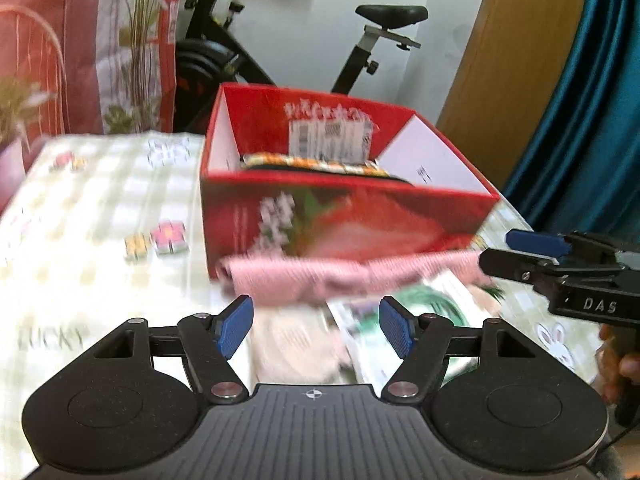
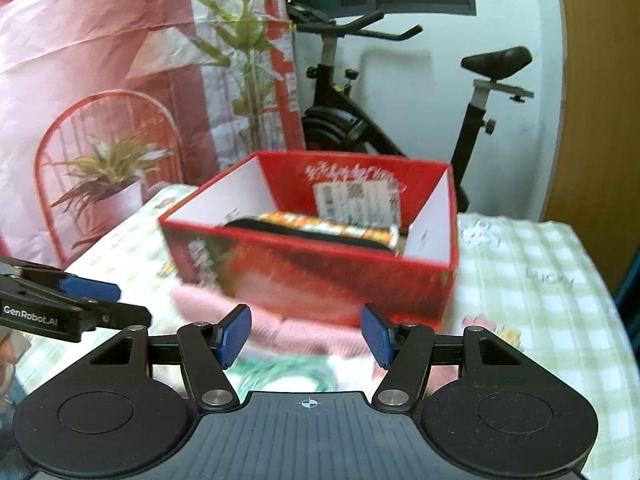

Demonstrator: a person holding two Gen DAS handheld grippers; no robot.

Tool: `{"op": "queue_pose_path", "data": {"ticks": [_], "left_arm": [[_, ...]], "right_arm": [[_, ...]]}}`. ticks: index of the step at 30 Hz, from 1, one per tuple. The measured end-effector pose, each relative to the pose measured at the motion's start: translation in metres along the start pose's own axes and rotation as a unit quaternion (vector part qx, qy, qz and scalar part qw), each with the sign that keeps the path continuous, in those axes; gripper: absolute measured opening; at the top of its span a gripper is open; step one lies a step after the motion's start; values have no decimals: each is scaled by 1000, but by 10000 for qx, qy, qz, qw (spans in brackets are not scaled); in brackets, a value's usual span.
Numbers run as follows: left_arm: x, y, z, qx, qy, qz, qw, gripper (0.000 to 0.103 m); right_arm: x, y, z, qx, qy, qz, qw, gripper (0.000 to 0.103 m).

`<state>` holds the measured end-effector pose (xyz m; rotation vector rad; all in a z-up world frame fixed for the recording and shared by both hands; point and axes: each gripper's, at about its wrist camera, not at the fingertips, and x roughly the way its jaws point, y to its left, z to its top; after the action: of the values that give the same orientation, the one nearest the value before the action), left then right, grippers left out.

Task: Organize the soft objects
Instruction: 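Move both tools back toward the items lying on the table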

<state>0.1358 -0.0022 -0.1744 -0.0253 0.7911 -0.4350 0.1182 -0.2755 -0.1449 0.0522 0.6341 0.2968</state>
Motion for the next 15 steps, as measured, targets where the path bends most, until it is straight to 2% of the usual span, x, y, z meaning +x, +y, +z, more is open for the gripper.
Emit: {"op": "queue_pose_path", "data": {"ticks": [6,15], "left_arm": [[-12,-1,-32,-200,156,-87,9996,72],[-19,2,-57,-498,275,-215,9981,70]], "right_arm": [[-17,13,-31,118,156,133,9997,57],[-34,26,-64,72,365,162,9992,57]]}}
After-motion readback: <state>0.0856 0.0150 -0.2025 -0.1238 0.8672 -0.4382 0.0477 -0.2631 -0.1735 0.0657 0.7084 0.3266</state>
